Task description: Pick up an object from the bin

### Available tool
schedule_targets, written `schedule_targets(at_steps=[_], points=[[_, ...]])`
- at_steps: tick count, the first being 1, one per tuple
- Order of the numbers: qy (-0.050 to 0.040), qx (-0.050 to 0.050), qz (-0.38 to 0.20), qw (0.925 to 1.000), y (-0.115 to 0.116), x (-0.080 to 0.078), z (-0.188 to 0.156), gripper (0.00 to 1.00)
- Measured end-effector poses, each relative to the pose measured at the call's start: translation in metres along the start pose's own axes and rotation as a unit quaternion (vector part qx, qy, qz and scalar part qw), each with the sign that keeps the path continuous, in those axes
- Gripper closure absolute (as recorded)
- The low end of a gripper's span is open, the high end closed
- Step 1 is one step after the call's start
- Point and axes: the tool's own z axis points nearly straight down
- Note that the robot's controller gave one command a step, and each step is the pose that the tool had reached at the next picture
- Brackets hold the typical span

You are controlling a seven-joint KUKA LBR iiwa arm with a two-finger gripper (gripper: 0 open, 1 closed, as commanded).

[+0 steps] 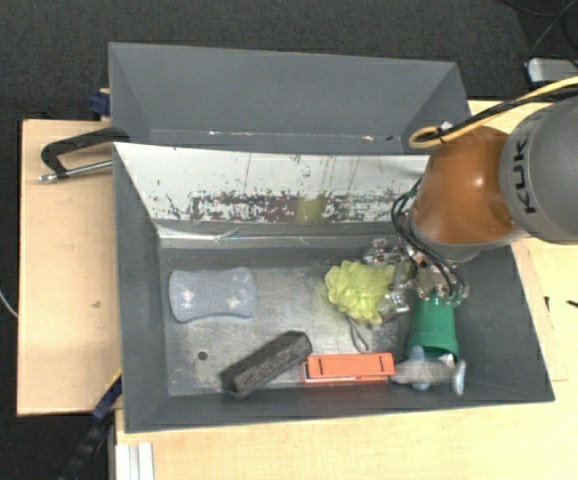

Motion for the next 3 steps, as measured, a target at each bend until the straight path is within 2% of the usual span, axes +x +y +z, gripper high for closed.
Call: schedule_targets(at_steps=[1,2,3], points=[[-0.0006,0.0,0.0,1.0,0.0,-0.001,-0.005,1.0],[0.0047,-0.001,0.0,1.0,0.001,0.002,-0.013,1.0],[0.0063,-0.002,0.0,1.0,0.001,0.001,-0.032,1.0]])
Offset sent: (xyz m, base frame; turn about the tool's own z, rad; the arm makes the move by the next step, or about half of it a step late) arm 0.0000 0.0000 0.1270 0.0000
